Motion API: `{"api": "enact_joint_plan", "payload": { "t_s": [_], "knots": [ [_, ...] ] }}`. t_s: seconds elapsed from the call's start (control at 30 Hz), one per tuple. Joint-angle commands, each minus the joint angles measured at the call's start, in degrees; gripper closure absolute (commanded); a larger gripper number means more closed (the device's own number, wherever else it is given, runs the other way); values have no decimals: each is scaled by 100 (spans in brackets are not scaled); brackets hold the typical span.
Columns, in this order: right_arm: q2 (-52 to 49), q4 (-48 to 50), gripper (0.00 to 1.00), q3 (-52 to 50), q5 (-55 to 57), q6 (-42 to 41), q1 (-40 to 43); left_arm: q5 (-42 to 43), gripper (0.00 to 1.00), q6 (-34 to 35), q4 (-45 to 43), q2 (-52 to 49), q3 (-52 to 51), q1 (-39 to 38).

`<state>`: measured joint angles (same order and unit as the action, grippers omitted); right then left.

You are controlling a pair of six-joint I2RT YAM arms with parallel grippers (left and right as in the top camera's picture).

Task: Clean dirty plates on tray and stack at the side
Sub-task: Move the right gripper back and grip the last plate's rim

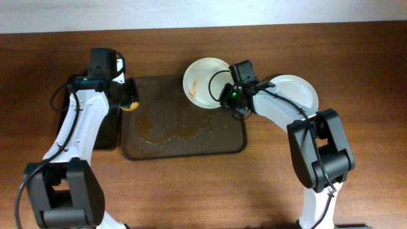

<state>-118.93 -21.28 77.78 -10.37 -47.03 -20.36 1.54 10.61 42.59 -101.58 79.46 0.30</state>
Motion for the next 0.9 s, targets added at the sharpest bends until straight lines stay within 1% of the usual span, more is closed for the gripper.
{"api": "enact_joint_plan", "payload": {
  "t_s": [0.0,0.1,0.2,0.3,0.37,0.47,0.57,0.6,0.7,0.77,0.83,0.87],
  "knots": [
    [-160,55,82,79,90,-184,-127,68,100,92,-42,33,28,-24],
    [-225,55,87,79,55,-310,-144,68,99,92,-39,33,28,-24],
    [-232,55,96,79,-76,-343,-144,68,99,92,-52,33,28,-24],
    [-229,-13,96,81,-590,-334,-144,68,100,92,-57,33,28,-24],
    [-225,-245,96,92,-979,-179,-144,68,99,92,-57,33,28,-24],
    [-160,-699,96,120,-1611,326,-144,68,99,92,-52,33,28,-24],
    [46,-1233,94,122,-1727,752,-144,68,99,92,-55,33,28,-24],
    [120,-1368,90,122,-1722,914,-144,68,100,92,-55,33,28,-24],
    [334,-1722,68,190,-1633,1580,-144,68,99,92,-55,33,28,-24],
    [420,-2114,61,431,-1434,2092,-144,68,99,92,-57,33,28,-24],
    [422,-2461,58,800,-1279,2688,-149,68,99,92,-59,33,28,-24],
    [422,-2507,53,927,-1178,2942,-155,68,99,92,-61,33,28,-24]
  ]
}}
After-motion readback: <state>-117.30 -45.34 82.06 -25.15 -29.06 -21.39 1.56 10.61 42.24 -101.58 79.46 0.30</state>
